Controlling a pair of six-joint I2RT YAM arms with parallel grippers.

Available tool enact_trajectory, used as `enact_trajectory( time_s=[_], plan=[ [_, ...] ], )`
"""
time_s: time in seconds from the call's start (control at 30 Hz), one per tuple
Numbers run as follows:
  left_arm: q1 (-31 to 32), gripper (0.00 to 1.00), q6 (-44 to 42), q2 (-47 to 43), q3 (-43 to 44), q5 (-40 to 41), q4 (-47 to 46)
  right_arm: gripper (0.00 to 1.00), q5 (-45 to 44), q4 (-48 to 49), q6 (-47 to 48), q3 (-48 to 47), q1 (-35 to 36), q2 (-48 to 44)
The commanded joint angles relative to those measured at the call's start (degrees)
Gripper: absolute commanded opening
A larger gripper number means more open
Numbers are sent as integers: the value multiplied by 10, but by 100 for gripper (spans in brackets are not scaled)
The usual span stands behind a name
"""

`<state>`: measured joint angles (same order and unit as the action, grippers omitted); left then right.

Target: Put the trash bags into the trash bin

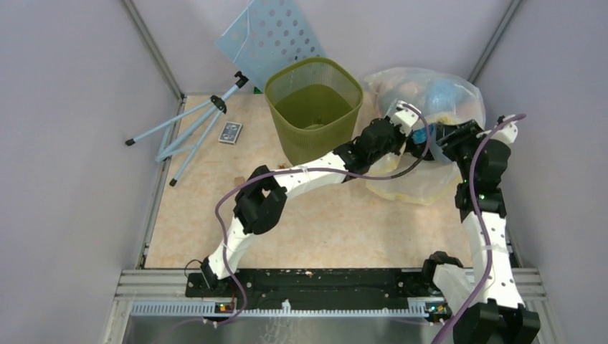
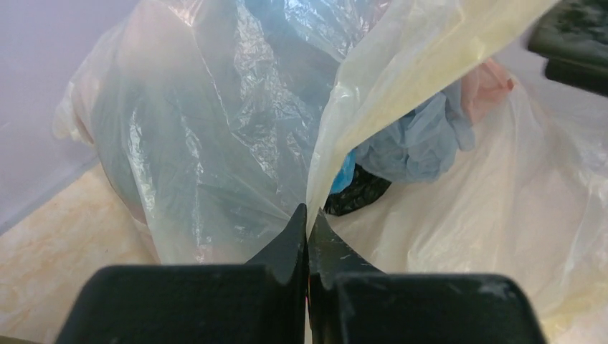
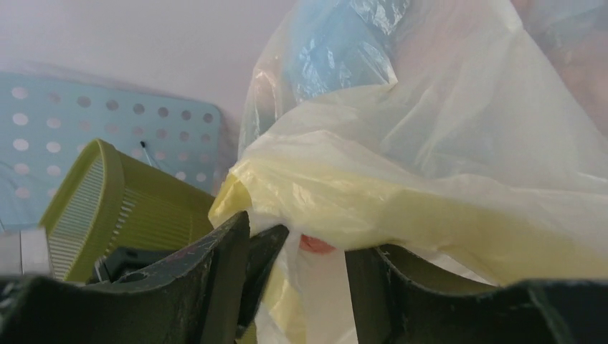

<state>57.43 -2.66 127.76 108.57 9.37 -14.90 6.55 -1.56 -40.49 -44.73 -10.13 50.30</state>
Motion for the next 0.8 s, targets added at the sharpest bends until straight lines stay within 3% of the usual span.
enact_trajectory(
  time_s=[0.0, 0.23, 0.5, 0.6, 0.77],
  plan=[
    [-8, 0, 34, -61, 62, -45, 93, 50, -2, 67, 49, 66, 1, -54],
    [-8, 0, 98, -83, 90, -117, 134, 49, 9, 179, 107, 164, 24, -108],
    [-19, 0, 108, -72, 128, -114, 162, 49, -179, 287, 193, 275, 206, -150],
    [-23, 0, 114, -70, 144, -116, 172, 47, -218, 342, 205, 301, 250, -119],
    [-25, 0, 100, -84, 139, -105, 183, 41, -230, 389, 195, 295, 258, -29]
  ],
)
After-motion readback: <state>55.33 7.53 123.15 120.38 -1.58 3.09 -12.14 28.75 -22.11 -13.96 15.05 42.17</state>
